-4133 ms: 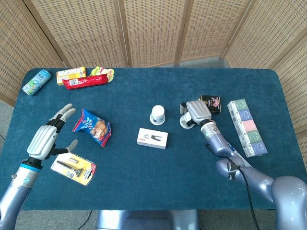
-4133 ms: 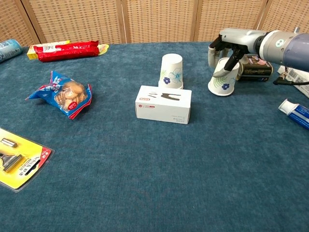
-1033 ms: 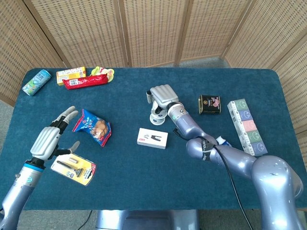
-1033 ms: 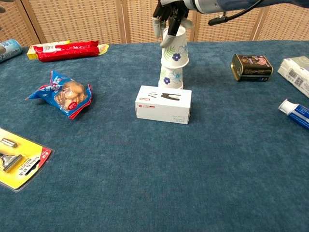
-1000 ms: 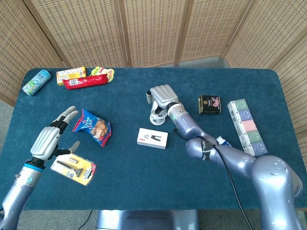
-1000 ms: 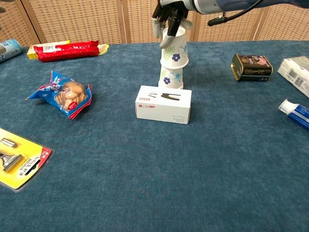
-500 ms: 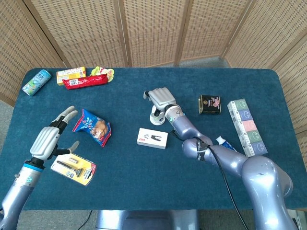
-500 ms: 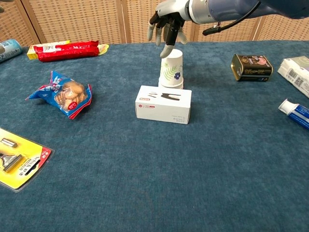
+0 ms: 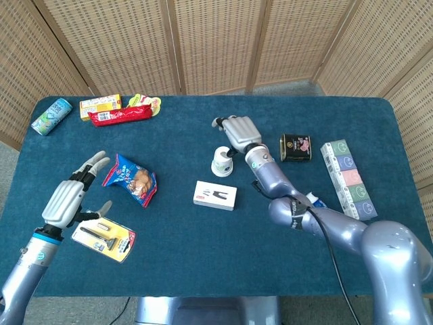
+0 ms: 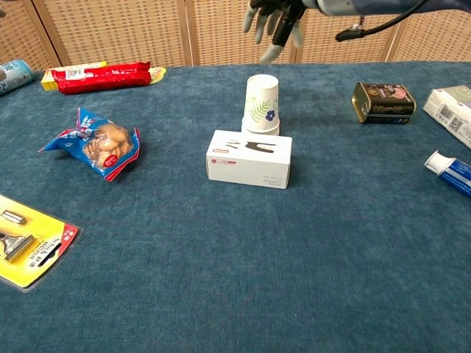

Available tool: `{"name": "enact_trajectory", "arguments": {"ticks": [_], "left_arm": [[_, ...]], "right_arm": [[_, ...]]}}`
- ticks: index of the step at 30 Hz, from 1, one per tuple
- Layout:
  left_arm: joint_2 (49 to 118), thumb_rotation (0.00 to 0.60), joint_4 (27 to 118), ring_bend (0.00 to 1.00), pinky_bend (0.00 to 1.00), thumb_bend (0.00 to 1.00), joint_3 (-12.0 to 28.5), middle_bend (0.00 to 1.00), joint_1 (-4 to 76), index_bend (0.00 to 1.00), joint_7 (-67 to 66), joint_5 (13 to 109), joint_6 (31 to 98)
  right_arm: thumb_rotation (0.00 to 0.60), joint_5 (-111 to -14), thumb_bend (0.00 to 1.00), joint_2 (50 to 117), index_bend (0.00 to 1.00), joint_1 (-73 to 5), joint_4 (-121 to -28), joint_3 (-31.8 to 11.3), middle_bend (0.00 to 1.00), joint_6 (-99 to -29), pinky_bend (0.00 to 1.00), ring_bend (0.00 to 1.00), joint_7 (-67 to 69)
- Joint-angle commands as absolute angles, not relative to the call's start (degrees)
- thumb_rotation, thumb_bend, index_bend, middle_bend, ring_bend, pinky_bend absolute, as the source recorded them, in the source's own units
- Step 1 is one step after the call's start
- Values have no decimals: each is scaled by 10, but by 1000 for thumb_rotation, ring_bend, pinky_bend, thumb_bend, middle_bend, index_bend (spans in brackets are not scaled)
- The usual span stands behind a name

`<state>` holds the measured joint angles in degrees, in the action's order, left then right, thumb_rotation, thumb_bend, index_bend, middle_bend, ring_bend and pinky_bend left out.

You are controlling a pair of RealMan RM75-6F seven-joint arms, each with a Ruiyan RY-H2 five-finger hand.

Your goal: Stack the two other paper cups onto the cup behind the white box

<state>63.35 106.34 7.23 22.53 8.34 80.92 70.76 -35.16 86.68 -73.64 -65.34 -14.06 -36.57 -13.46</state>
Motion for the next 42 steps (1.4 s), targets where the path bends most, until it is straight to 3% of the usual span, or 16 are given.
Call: {"name": "enact_trajectory", "arguments": {"ticks": [1, 11, 26, 42], "left_arm": [[633, 600, 1066, 0, 145, 396, 71, 0, 224, 1, 81, 811, 710], [631, 600, 1073, 0, 118, 395, 67, 0, 216, 2, 69, 813, 720], [621, 600, 1076, 0, 82, 395, 44, 0, 178, 8, 80, 831, 756], [625, 600, 1063, 0, 43, 395, -1, 1, 116, 10, 15, 853, 810]], "right_arm": [[600, -372, 261, 847, 232, -710, -679, -151, 327, -405, 626, 216, -119], [600, -443, 282, 811, 232, -627, -722, -154, 288, -492, 521, 117, -76], [600, -559, 290, 769, 225, -503, -780, -109, 262, -607, 475, 64, -75], [600, -630, 287, 728, 195, -343, -880, -63, 231, -779, 434, 10, -121]]}}
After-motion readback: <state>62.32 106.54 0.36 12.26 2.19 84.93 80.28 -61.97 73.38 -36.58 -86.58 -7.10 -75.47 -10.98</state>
